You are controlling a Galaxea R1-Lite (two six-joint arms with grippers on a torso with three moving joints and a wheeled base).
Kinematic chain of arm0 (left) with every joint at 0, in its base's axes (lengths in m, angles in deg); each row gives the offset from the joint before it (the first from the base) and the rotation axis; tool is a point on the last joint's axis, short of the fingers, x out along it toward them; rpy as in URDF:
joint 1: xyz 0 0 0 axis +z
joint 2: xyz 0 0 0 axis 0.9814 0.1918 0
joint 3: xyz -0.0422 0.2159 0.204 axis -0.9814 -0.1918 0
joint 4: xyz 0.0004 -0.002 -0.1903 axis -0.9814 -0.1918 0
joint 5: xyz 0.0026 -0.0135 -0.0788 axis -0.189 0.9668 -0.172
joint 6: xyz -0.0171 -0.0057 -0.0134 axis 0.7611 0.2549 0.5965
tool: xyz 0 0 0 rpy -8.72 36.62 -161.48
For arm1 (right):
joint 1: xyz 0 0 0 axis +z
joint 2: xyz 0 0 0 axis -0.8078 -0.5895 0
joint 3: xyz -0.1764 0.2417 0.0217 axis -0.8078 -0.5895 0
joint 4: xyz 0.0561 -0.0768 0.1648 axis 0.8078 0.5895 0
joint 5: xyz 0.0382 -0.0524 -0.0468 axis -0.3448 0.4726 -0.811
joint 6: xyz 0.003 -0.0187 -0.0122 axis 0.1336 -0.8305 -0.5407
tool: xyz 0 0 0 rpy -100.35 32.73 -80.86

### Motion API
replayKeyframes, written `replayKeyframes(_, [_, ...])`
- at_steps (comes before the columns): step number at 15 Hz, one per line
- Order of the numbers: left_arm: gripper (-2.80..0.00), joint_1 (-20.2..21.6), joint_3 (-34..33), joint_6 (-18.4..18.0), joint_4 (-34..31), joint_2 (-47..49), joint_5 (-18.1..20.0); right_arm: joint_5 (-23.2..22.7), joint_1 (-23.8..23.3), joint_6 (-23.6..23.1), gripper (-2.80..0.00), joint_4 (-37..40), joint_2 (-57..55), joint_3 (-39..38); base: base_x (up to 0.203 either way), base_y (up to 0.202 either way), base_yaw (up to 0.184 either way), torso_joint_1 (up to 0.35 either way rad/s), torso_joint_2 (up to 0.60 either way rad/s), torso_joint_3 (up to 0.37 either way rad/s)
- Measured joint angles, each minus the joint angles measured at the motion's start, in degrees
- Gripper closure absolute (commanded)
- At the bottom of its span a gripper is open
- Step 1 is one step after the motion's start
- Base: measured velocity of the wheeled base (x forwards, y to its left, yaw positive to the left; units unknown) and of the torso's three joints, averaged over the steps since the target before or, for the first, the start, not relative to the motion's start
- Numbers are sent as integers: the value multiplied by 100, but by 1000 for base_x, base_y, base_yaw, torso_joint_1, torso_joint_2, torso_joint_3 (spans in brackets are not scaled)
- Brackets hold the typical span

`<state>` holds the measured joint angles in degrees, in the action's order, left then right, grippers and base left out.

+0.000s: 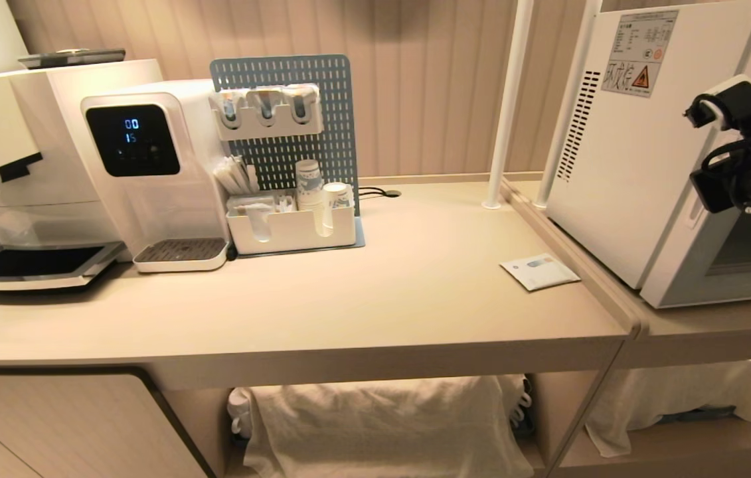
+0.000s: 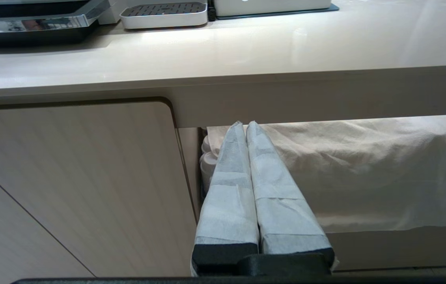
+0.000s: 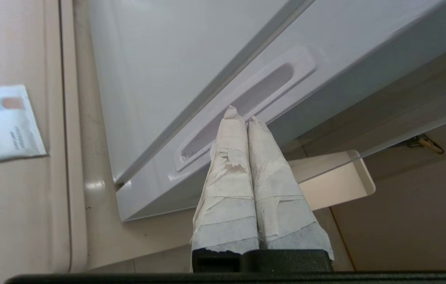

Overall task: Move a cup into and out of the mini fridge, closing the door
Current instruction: Open the freezer door

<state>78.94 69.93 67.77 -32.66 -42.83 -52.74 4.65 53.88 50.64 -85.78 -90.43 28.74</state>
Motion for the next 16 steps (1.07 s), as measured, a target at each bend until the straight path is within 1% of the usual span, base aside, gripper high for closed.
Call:
replayKeyframes(7, [0, 0, 0, -3, 0, 0, -1, -33, -126, -63, 0, 122, -795, 613, 0, 0, 0, 0, 0, 0])
replayKeyframes(14, [0, 0, 0, -3, 0, 0, -2, 22, -176, -140, 0, 94, -1248, 1125, 0, 0, 0, 0, 0, 0])
replayKeyframes(16, [0, 0, 0, -3, 0, 0, -4, 15, -237, -280, 0, 102, -1281, 1258, 0, 0, 0, 0, 0, 0])
